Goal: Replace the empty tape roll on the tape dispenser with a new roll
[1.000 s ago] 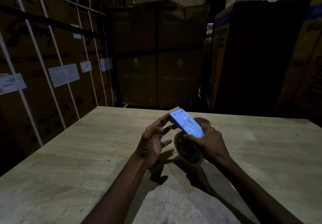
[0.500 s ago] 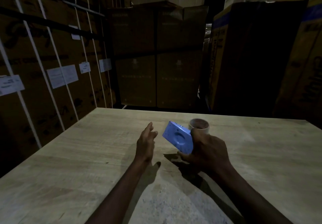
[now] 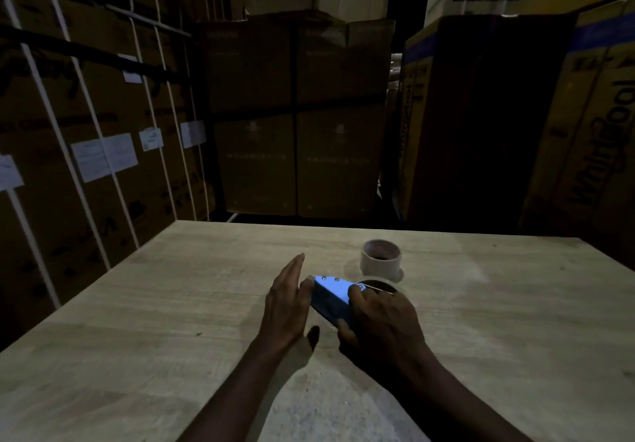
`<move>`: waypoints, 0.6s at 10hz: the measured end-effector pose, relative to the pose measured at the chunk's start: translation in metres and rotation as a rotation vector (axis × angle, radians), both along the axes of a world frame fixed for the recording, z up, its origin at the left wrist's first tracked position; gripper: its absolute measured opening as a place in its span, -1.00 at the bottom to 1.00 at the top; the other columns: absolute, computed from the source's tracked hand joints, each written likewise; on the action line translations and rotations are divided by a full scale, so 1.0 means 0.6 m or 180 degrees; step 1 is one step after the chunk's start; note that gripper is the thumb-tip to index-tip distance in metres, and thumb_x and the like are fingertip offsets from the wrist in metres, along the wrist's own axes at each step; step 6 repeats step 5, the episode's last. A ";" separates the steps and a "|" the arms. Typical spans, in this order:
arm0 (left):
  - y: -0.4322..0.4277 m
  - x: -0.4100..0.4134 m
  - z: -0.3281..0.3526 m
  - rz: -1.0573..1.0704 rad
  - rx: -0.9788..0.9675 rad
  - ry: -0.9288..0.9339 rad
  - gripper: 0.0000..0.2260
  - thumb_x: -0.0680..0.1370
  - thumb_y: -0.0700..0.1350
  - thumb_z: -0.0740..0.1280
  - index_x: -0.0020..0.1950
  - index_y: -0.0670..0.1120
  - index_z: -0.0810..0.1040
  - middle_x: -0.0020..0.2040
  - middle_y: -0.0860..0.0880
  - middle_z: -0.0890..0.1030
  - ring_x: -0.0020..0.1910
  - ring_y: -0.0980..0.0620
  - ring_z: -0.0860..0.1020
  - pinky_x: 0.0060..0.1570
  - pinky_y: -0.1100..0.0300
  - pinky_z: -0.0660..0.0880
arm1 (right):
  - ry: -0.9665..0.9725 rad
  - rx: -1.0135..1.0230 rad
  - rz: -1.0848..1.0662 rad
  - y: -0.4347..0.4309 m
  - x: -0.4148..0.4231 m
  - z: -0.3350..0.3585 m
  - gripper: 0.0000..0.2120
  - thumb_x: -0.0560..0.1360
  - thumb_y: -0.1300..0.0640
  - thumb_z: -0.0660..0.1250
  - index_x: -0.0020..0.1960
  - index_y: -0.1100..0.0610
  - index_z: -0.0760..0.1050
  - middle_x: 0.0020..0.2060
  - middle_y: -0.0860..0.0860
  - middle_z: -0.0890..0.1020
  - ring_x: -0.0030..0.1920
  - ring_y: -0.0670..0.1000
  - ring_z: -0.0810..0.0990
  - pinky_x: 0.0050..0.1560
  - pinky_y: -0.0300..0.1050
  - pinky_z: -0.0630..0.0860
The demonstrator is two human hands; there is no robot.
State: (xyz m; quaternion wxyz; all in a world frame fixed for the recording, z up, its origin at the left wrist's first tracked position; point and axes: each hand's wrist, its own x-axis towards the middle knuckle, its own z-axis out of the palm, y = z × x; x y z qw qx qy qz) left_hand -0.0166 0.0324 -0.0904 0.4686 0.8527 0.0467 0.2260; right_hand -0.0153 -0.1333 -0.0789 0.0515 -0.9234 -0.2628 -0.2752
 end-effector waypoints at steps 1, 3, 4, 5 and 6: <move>0.002 0.005 0.002 0.0049 0.0028 -0.0066 -0.43 0.51 0.09 0.05 0.50 -0.05 0.25 0.52 -0.07 0.31 0.49 0.01 0.26 0.47 0.05 0.21 | 0.0103 0.0358 0.0068 -0.003 -0.002 0.003 -0.74 0.26 -0.15 0.26 -0.27 0.04 0.37 -0.40 -0.01 0.57 -0.44 0.03 0.52 -0.46 -0.16 0.28; 0.021 0.037 0.034 0.0292 0.0710 -0.0212 -0.33 0.48 0.23 -0.06 0.54 -0.06 0.14 0.56 -0.10 0.22 0.54 -0.04 0.16 0.50 -0.03 0.14 | -0.0108 0.1046 0.0250 -0.048 0.057 0.044 -0.62 0.36 -0.13 0.23 0.08 0.05 0.47 0.02 0.03 0.59 -0.02 0.06 0.53 -0.07 -0.07 0.45; 0.028 0.103 0.104 0.0474 0.1511 -0.0387 -0.27 0.45 0.27 -0.17 0.56 -0.04 0.01 0.59 -0.07 0.10 0.57 -0.05 0.03 0.52 -0.13 0.03 | -0.0642 0.0575 -0.0271 -0.081 0.163 0.090 -0.40 0.36 -0.19 0.27 0.30 0.12 0.36 0.26 0.17 0.48 0.27 0.23 0.43 0.28 0.15 0.35; 0.025 0.158 0.150 0.0603 0.2045 -0.0429 -0.30 0.46 0.22 -0.19 0.57 -0.04 -0.03 0.60 -0.07 0.08 0.57 -0.08 0.01 0.51 -0.13 0.00 | -0.0643 0.0227 -0.0589 -0.089 0.242 0.129 -0.34 0.40 -0.20 0.17 0.39 0.12 0.25 0.37 0.22 0.36 0.40 0.27 0.28 0.40 0.26 0.18; 0.025 0.158 0.150 0.0603 0.2045 -0.0429 -0.30 0.46 0.22 -0.19 0.57 -0.04 -0.03 0.60 -0.07 0.08 0.57 -0.08 0.01 0.51 -0.13 0.00 | -0.0643 0.0227 -0.0589 -0.089 0.242 0.129 -0.34 0.40 -0.20 0.17 0.39 0.12 0.25 0.37 0.22 0.36 0.40 0.27 0.28 0.40 0.26 0.18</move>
